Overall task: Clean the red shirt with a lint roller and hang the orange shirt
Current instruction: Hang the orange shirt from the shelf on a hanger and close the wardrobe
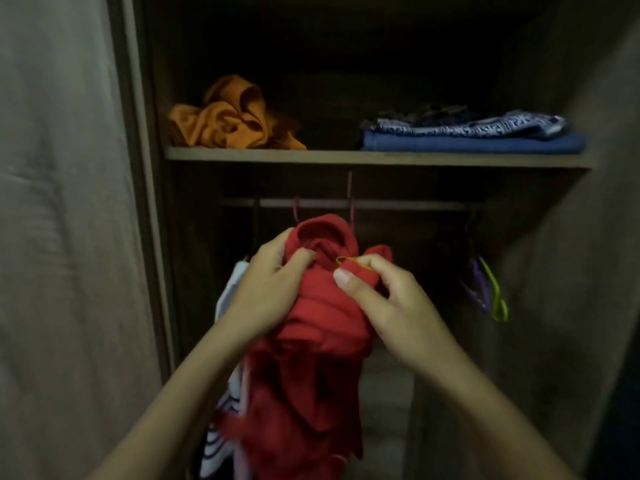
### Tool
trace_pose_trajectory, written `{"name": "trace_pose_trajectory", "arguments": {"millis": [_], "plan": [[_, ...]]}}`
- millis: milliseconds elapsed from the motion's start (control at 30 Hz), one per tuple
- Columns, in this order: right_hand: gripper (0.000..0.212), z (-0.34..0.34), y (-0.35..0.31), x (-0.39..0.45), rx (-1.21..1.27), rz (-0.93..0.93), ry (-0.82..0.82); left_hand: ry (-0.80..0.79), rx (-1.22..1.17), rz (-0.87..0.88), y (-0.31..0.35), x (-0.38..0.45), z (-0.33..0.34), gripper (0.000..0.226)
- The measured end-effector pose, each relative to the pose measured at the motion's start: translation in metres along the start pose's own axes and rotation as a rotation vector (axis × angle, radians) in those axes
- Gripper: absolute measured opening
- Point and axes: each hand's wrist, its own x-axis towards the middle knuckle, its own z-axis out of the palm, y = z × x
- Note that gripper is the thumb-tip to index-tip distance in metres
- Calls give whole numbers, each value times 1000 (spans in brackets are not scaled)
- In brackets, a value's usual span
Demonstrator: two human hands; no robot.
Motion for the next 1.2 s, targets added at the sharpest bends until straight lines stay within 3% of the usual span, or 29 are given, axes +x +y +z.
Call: {"name": "trace_pose_trajectory", "arguments": {"millis": [133, 267, 400, 467, 567, 600, 667, 733, 767, 867, 1000, 1100, 1200], "plan": [[38, -19, 26, 2, -42, 94, -67, 31, 23, -96, -24, -14, 19, 18], [32, -44, 39, -9, -69, 71, -159, 94, -48, -243, -29, -22, 19, 27], [28, -67, 50, -20, -183, 56, -340, 24, -461, -428, -12, -17, 22, 25], [36, -69, 56, -16, -164, 20, -309, -78, -522, -424, -3, -16, 27, 31], [74, -52, 54, -3, -83, -72, -333, -276, -290, -266, 12, -16, 35, 31], [78, -46, 52, 2, 4, -84, -357, -327, -199, -198, 17, -17, 36, 29], [57, -74, 56, -5, 163, -80, -398, -318, 16, -74, 44, -23, 68, 20], [23, -100, 61, -15, 109, -84, -336, -245, 165, 36, 61, -33, 83, 11], [18, -101, 64, -12, 87, -58, -292, -217, 262, 97, 59, -34, 76, 10], [36, -107, 61, -10, 77, -13, -256, -196, 501, 167, 35, -39, 59, 19], [29, -113, 61, -22, 154, 90, -281, -232, 675, 137, 33, -47, 65, 33], [20, -113, 68, -22, 128, 110, -248, -171, 671, 80, 24, -48, 65, 24], [13, -122, 75, -11, -118, 0, -137, -78, 593, 12, 19, -52, 72, 22]]}}
